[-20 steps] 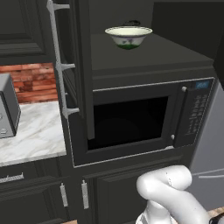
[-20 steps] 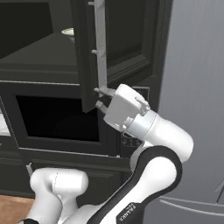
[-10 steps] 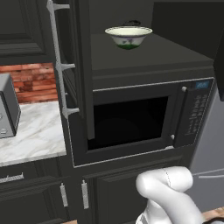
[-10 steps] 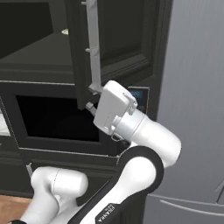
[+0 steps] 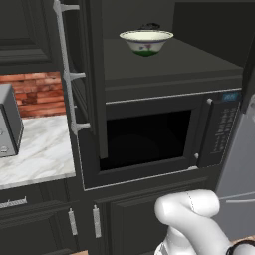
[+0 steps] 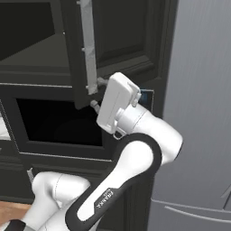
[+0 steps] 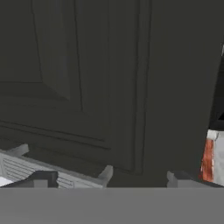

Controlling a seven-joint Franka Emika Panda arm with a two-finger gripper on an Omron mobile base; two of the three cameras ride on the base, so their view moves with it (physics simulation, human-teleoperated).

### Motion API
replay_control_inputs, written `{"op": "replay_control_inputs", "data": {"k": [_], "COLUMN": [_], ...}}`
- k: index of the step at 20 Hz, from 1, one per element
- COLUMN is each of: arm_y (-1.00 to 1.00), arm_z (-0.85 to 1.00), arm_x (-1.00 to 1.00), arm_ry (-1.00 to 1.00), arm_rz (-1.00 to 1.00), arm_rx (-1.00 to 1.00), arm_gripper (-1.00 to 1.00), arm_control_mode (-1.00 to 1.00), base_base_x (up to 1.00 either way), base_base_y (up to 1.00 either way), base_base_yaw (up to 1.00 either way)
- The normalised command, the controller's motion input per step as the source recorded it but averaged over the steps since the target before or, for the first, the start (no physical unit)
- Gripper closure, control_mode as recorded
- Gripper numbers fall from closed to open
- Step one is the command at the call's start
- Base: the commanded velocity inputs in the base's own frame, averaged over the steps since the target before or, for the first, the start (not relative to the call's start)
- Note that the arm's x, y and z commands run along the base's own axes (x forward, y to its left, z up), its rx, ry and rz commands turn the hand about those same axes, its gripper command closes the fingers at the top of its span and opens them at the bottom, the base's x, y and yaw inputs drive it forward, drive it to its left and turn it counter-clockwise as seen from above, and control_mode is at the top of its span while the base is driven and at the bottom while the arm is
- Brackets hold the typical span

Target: Pick the mug and place it in the sink. Pick the bowl and place it in the open cabinet and then close the cabinet.

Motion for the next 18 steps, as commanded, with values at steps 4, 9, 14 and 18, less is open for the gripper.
{"op": "replay_control_inputs", "data": {"k": [4, 9, 14, 18], "arm_y": [0.00, 0.00, 0.00, 0.00], "arm_z": [0.00, 0.00, 0.00, 0.00], "arm_x": [0.66, 0.52, 0.41, 0.37], "arm_ry": [0.20, 0.19, 0.23, 0.23], "arm_rz": [0.00, 0.00, -0.01, -0.05], "arm_rx": [0.00, 0.00, 0.00, 0.00], "arm_gripper": [-1.00, -1.00, -1.00, -1.00], "arm_control_mode": [-1.00, -1.00, -1.00, -1.00], "base_base_x": [0.00, 0.00, 0.00, 0.00], "base_base_y": [0.00, 0.00, 0.00, 0.00], "base_base_yaw": [0.00, 0.00, 0.00, 0.00]}}
